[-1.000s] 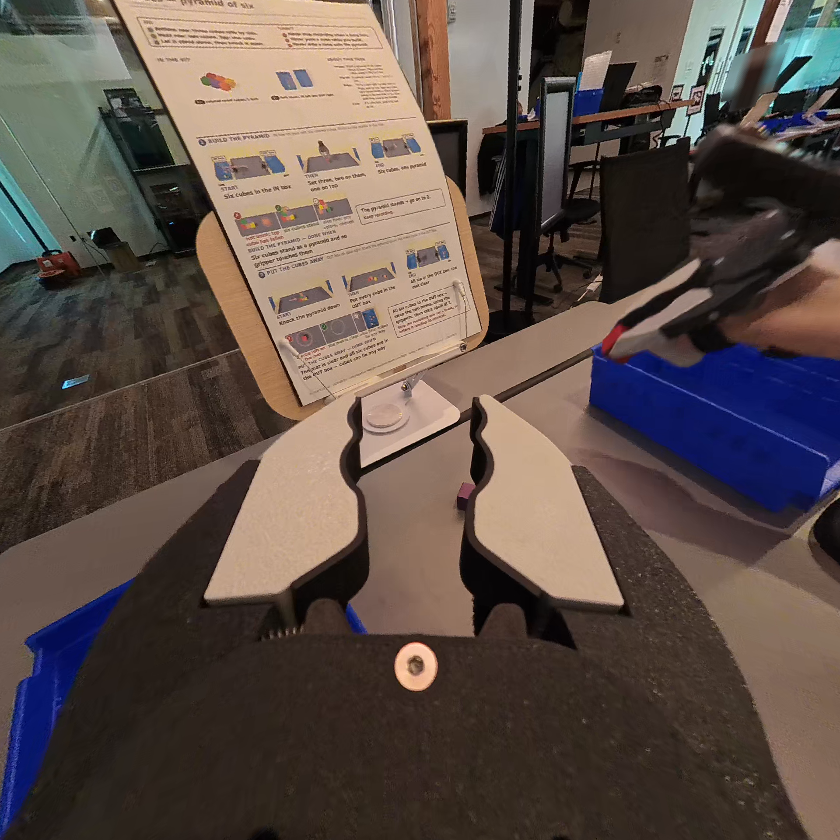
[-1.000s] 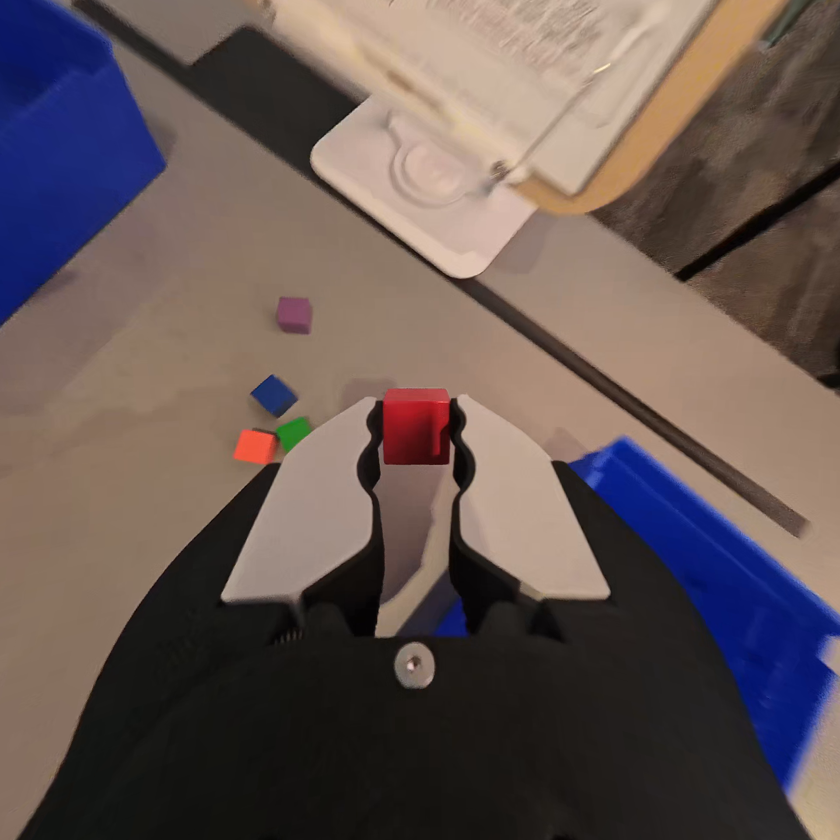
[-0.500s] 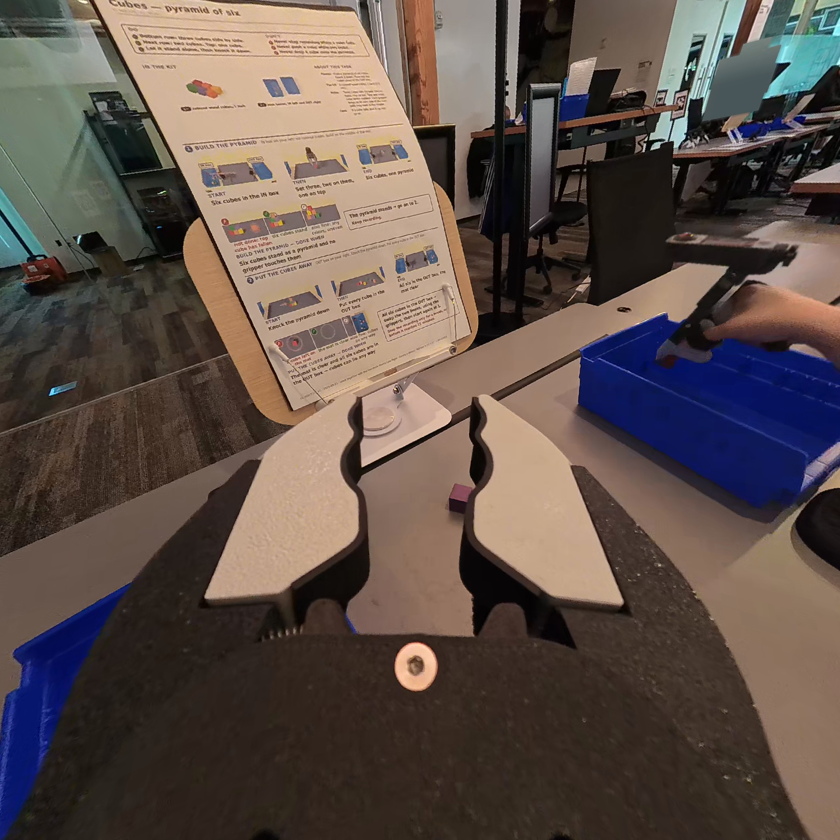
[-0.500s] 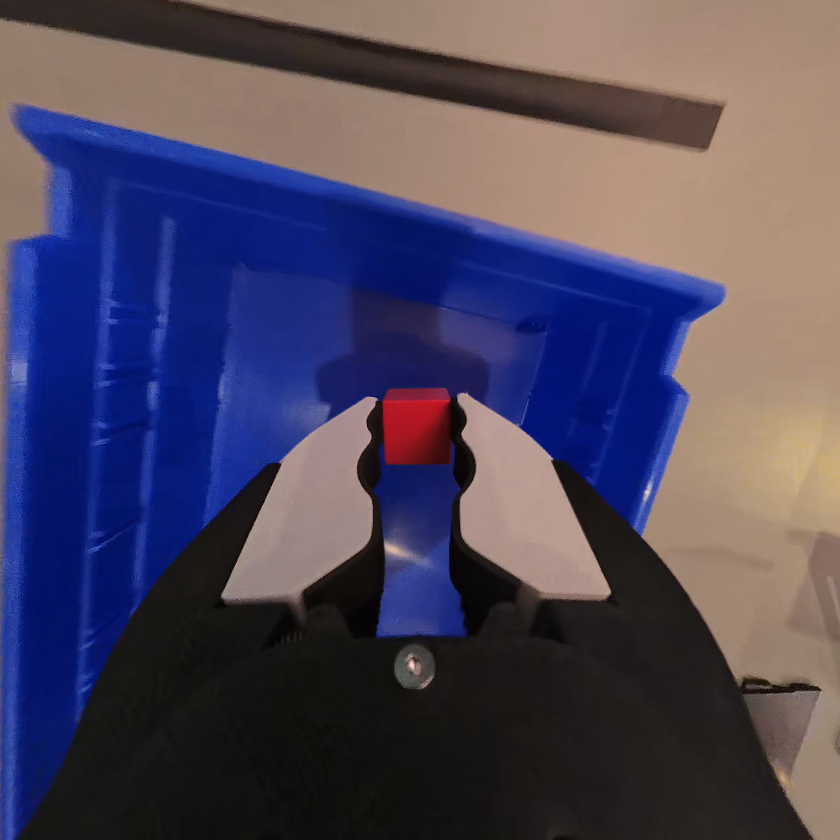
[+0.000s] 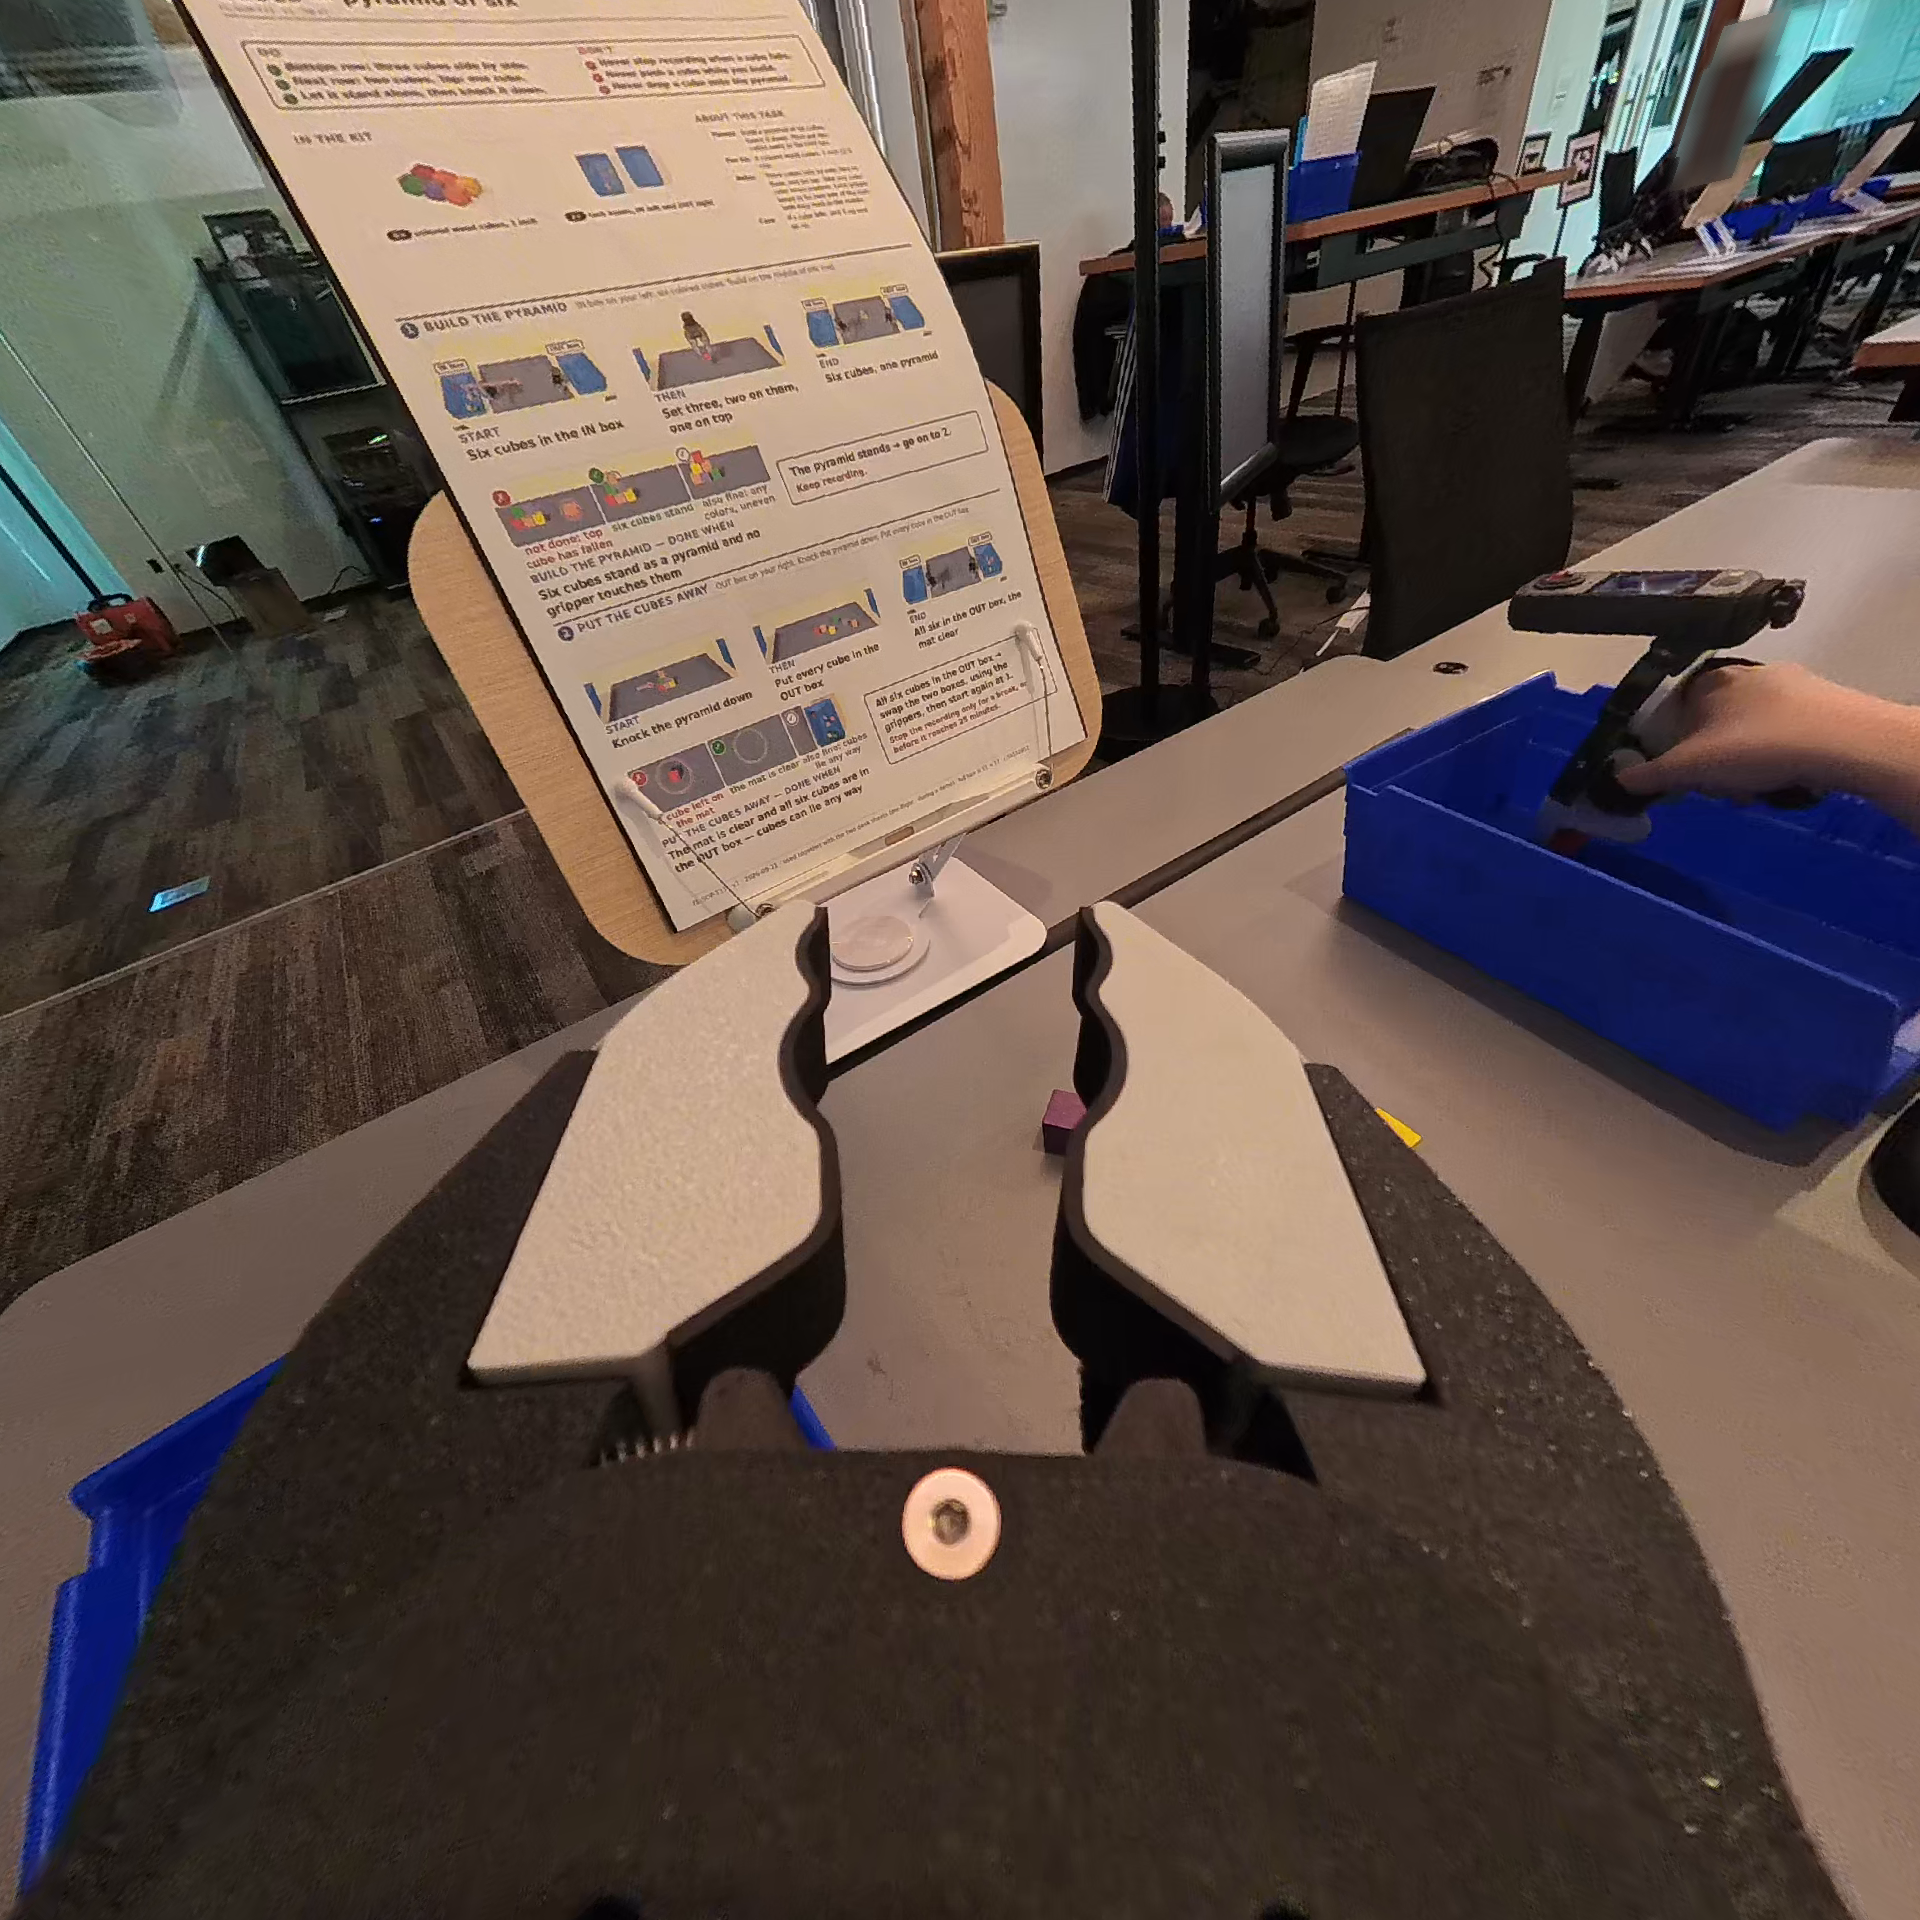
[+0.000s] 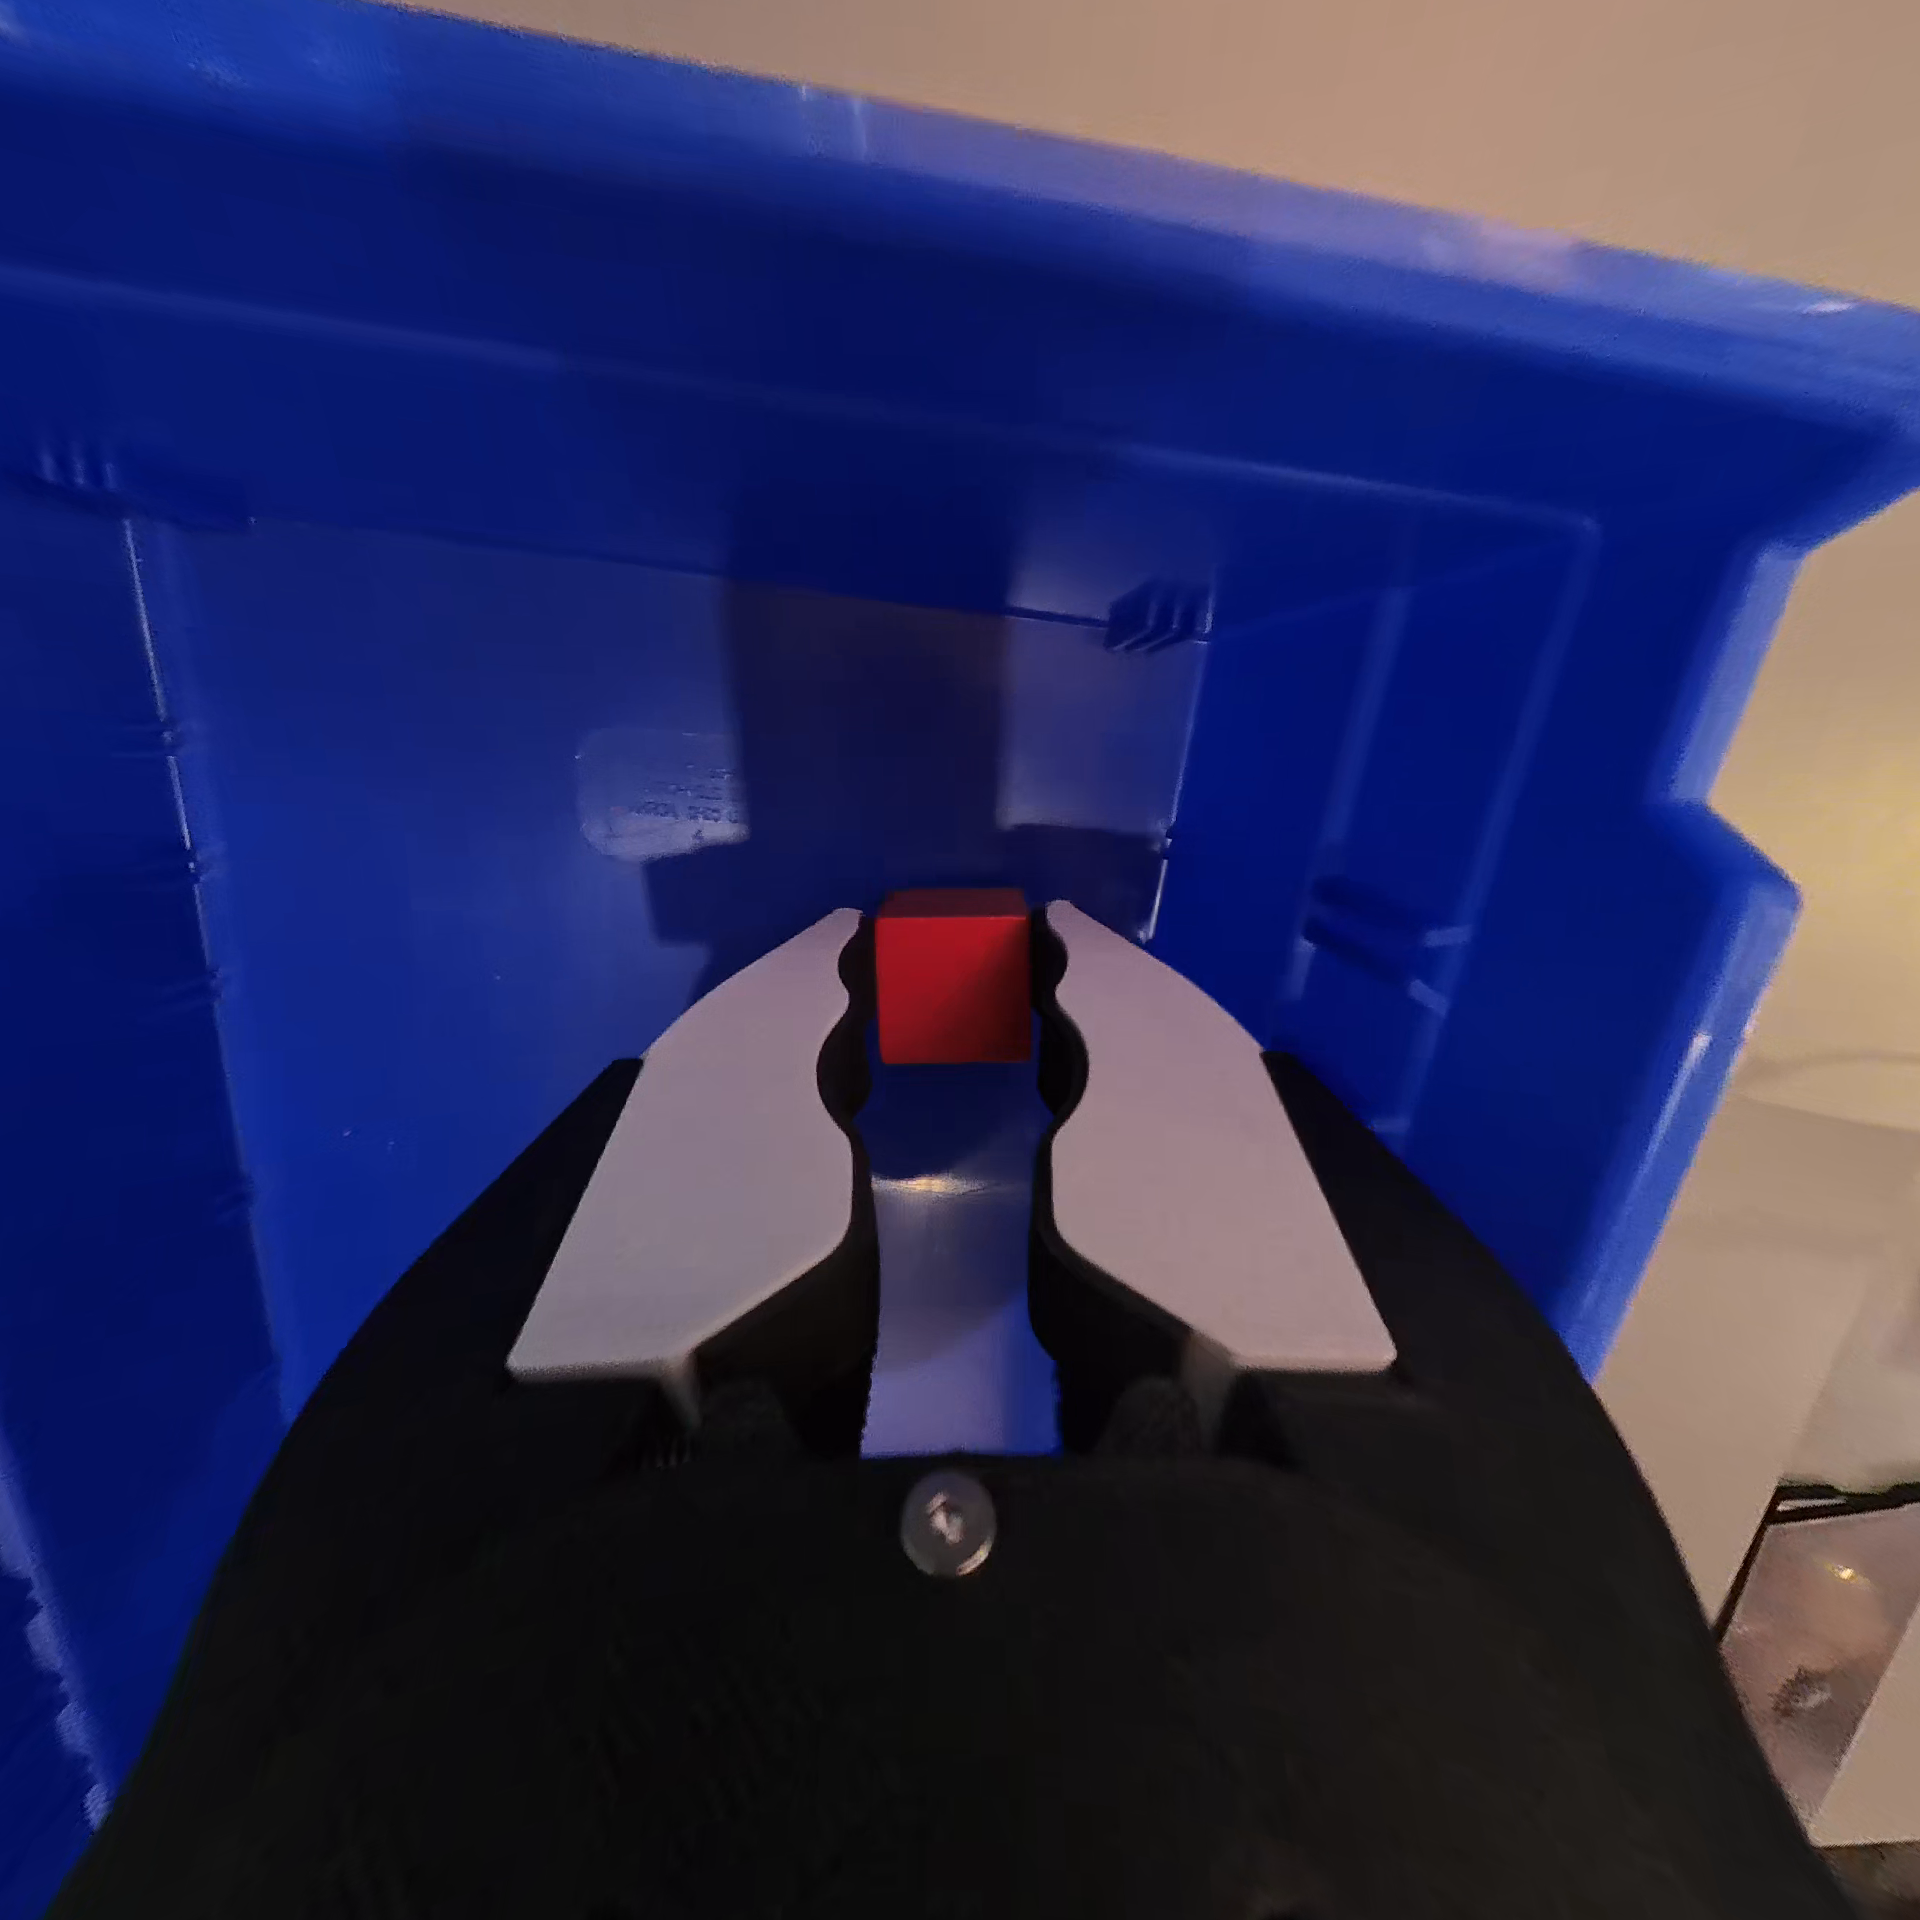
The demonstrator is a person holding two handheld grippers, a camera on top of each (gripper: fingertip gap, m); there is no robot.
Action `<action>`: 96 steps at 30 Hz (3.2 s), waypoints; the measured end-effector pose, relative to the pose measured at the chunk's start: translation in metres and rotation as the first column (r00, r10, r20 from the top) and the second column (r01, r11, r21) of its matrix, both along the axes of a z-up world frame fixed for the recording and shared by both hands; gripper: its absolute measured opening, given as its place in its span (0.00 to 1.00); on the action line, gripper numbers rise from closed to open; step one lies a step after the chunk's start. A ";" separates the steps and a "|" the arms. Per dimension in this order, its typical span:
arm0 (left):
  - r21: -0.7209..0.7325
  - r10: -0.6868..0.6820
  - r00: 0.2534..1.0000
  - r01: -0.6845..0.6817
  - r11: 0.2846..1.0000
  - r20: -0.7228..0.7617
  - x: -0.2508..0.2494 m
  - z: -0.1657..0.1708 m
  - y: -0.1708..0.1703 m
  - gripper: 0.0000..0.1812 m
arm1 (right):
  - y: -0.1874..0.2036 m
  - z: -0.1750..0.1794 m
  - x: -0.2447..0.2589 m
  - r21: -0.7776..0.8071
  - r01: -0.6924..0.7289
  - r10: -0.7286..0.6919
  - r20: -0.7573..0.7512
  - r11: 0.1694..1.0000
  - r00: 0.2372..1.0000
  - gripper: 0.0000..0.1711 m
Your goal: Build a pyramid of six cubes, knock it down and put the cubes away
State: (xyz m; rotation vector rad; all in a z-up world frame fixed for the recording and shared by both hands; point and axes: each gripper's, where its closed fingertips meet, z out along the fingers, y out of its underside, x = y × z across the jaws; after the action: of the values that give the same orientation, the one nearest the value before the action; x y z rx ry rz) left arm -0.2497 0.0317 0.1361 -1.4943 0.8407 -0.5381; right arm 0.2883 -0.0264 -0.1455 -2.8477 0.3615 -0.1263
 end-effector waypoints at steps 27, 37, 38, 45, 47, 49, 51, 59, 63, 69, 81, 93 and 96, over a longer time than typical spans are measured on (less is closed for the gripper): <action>0.031 -0.011 1.000 0.011 0.999 -0.005 -0.003 0.007 -0.009 0.25 | 0.006 0.046 -0.337 0.154 -0.965 0.962 0.137 0.214 0.235 0.20; 0.029 -0.012 1.000 0.012 1.000 0.012 -0.008 0.010 -0.008 0.24 | 0.012 0.000 -0.334 0.026 -0.992 0.989 0.077 0.125 0.126 0.20; 0.029 -0.013 1.000 0.013 1.000 0.011 -0.007 0.009 -0.008 0.24 | 0.011 -0.004 -0.333 0.016 -0.992 0.990 0.060 0.128 0.128 0.19; 0.029 -0.013 1.000 0.013 1.000 0.004 -0.006 0.008 -0.007 0.24 | 0.012 0.046 -0.339 0.145 -0.979 0.973 0.163 0.143 0.166 0.17; 0.027 -0.012 1.000 0.012 1.000 0.004 -0.006 0.008 -0.007 0.24 | 0.017 0.109 -0.329 0.305 -0.938 0.928 0.275 0.166 0.253 0.17; 0.024 -0.011 1.000 0.011 1.000 0.006 -0.006 0.007 -0.006 0.24 | 0.028 0.171 -0.286 0.461 -0.851 0.827 0.355 0.250 0.436 0.17; 0.021 -0.014 1.000 0.014 1.000 0.007 -0.006 0.007 -0.006 0.24 | 0.040 0.197 -0.203 0.500 -0.736 0.650 0.378 0.456 0.659 0.17; 0.021 -0.027 1.000 0.027 0.999 -0.010 0.001 0.005 -0.009 0.24 | 0.005 0.040 -0.045 0.122 -0.326 0.328 0.001 0.937 0.945 0.18; 0.019 -0.027 0.999 0.027 0.999 -0.019 0.003 0.002 -0.009 0.24 | 0.006 0.011 -0.051 0.092 -0.312 0.316 -0.040 0.946 0.948 0.18; 0.016 -0.028 0.999 0.028 0.999 -0.025 0.003 0.001 -0.007 0.24 | 0.007 0.001 -0.052 0.043 -0.311 0.312 -0.038 0.949 0.949 0.18; 0.012 -0.017 1.000 0.018 1.000 -0.019 0.001 0.001 -0.005 0.24 | 0.051 0.168 -0.241 0.519 -0.681 0.667 0.254 0.516 0.700 0.23; 0.029 -0.018 1.000 0.018 0.999 -0.020 -0.003 0.005 -0.008 0.24 | 0.048 0.000 -0.347 0.049 -0.921 0.918 0.071 0.387 0.390 0.21; 0.024 -0.011 1.000 0.011 1.000 -0.013 -0.007 0.005 -0.004 0.24 | 0.049 -0.005 -0.348 0.031 -0.924 0.920 0.075 0.382 0.384 0.17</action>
State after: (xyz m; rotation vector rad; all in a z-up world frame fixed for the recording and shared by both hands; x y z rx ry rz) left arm -0.2562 0.0274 0.1413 -1.4732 0.8633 -0.5255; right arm -0.0594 0.0228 -0.1503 -2.4978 -1.2569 0.0565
